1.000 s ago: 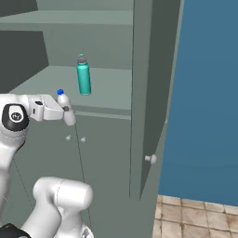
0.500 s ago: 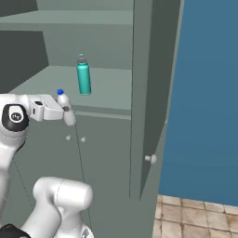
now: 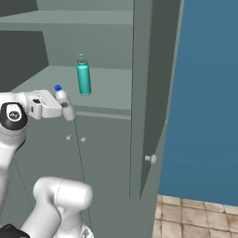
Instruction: Sort all alcoholic drinks to one cabinet, and non-alcoholic drinks to the other.
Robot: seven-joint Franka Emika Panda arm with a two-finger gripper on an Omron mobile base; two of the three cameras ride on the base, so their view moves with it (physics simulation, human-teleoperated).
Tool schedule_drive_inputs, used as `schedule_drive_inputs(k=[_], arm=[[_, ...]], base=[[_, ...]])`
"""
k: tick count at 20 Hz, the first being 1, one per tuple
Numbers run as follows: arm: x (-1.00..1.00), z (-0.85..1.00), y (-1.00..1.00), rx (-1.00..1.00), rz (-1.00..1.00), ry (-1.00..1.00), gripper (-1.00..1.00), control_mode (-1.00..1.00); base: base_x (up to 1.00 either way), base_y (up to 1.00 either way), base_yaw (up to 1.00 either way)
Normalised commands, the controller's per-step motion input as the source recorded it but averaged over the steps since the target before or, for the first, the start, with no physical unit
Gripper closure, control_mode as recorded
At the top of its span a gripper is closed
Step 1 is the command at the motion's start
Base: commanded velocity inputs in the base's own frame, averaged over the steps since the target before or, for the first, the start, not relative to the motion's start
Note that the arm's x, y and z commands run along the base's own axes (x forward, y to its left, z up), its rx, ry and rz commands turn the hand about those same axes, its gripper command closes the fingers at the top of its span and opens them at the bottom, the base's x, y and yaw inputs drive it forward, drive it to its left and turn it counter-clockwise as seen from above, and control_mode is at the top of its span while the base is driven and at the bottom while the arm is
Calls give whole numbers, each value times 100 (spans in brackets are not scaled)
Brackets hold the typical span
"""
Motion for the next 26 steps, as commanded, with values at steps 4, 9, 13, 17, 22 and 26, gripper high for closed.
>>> schedule_drive_inputs(k=[4,9,13,17,22,26], arm=[[0,28,19,0,2,0,100,-100],[5,18,19,0,8,0,100,-100],[15,2,10,0,16,0,100,-100],[15,0,11,1,17,0,100,-100],[17,1,12,1,17,0,100,-100],[27,3,19,0,15,0,100,-100]], base=[[0,0,0],[0,0,0],[0,0,0],[0,0,0],[0,0,0],[0,0,0]])
